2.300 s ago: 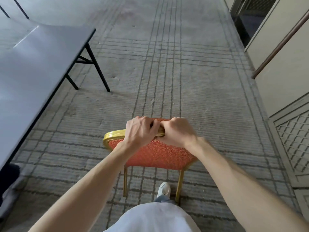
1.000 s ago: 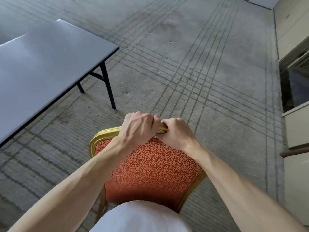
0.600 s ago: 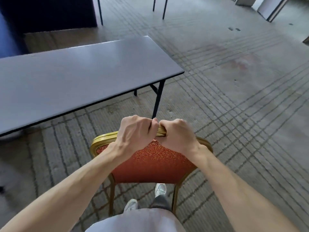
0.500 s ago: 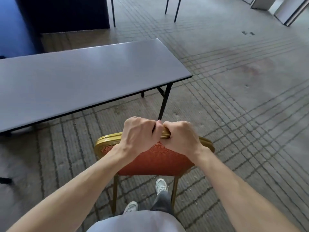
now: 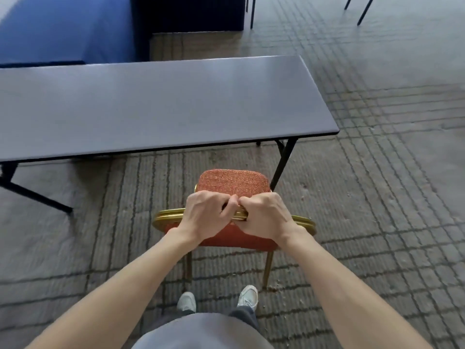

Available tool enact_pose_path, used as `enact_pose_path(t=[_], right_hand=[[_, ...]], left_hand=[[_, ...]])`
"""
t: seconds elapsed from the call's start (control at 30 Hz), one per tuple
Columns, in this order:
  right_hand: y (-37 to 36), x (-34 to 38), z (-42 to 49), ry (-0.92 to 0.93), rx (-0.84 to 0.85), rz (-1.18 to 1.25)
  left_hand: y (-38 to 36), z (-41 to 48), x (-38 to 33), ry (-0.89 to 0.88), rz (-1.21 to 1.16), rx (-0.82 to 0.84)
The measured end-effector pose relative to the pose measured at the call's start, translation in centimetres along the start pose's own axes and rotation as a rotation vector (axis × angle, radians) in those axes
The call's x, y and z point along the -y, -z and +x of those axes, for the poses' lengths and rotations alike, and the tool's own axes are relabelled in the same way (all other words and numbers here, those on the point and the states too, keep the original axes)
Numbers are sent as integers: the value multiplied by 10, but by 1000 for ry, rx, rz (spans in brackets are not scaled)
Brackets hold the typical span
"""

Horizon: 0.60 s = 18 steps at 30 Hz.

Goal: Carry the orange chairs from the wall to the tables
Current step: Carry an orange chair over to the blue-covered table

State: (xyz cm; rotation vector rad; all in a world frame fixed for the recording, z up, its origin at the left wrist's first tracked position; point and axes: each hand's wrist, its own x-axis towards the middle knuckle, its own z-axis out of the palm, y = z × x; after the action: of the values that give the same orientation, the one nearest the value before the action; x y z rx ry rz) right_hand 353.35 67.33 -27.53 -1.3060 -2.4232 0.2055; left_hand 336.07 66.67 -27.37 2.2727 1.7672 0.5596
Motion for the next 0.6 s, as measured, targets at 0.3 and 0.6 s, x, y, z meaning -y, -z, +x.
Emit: enact_pose_path(t=[0.3, 0.6], right_hand=[[11, -31, 52, -8, 41, 18], [15, -43, 72, -20, 29, 31]], left_hand=[[9, 51, 4, 59, -45, 6], [-3, 72, 7, -13, 84, -272]])
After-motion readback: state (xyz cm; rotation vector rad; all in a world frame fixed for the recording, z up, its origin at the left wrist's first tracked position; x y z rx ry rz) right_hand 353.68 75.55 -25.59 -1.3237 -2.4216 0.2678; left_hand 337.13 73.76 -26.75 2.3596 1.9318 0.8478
